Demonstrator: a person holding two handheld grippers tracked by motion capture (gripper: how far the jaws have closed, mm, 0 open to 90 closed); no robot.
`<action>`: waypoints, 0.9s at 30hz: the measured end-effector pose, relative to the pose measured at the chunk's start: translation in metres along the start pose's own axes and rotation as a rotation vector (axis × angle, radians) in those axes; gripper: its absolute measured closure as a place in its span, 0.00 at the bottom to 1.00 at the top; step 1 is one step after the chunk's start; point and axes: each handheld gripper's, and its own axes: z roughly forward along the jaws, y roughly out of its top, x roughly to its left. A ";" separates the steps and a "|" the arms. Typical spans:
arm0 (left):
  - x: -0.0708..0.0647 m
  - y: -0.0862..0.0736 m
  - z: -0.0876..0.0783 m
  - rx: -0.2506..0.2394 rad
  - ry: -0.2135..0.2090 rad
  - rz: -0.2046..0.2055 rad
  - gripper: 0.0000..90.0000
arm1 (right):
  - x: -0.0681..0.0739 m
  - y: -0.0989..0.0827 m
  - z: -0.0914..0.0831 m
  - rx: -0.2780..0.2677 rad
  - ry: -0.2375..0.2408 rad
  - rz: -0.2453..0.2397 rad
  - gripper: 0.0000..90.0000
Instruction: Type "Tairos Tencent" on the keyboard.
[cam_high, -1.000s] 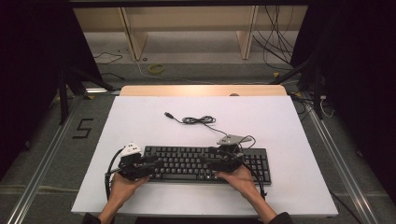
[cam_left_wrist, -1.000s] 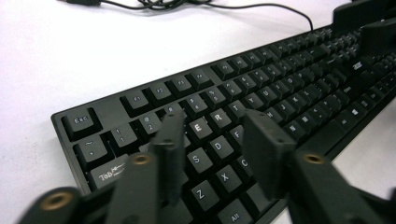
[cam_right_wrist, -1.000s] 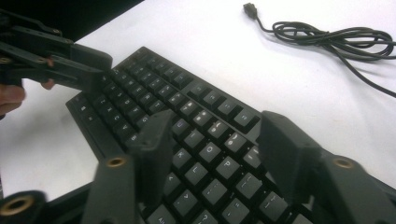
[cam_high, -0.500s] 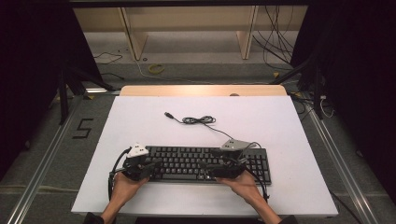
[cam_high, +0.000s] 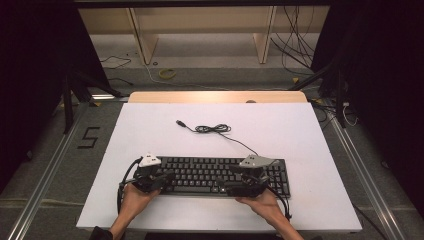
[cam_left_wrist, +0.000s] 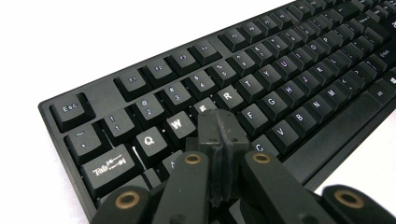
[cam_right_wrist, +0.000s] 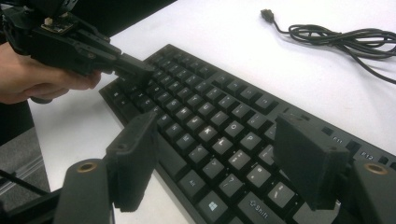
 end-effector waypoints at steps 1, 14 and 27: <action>0.000 0.000 0.000 0.002 0.000 -0.001 0.99 | 0.000 0.000 0.000 0.001 -0.002 -0.001 0.35; -0.002 -0.002 0.004 0.032 0.020 0.005 1.00 | 0.001 -0.003 -0.004 0.003 0.000 -0.001 0.35; -0.004 0.000 -0.003 -0.011 0.010 -0.009 0.91 | 0.001 -0.003 -0.004 0.004 0.000 -0.003 0.35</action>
